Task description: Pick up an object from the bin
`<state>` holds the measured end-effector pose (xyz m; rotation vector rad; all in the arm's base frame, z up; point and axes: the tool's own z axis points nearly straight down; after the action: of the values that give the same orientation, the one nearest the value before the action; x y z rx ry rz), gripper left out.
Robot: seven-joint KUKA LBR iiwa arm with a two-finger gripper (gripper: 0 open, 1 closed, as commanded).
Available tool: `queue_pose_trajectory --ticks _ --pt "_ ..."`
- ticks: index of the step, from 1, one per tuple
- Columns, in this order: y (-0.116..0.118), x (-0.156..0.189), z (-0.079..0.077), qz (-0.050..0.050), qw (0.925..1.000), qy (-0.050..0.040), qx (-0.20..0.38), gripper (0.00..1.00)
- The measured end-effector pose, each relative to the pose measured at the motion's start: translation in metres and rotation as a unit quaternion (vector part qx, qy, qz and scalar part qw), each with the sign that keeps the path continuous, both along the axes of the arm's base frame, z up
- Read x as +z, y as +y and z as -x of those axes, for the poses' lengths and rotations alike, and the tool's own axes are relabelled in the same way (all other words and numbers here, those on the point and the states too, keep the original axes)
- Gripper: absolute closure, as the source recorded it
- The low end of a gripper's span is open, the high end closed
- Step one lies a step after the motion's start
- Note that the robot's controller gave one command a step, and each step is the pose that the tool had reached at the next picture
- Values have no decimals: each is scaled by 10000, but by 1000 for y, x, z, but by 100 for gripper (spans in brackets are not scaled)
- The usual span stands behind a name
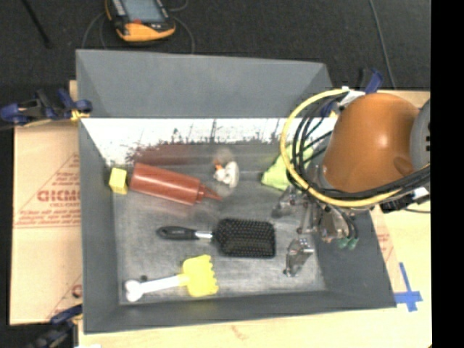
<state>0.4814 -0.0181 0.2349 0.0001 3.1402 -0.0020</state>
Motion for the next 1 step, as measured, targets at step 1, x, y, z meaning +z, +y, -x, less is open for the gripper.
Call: queue_pose_trajectory --ticks 1 --pt "0 0 0 0 10000 0 1 0"
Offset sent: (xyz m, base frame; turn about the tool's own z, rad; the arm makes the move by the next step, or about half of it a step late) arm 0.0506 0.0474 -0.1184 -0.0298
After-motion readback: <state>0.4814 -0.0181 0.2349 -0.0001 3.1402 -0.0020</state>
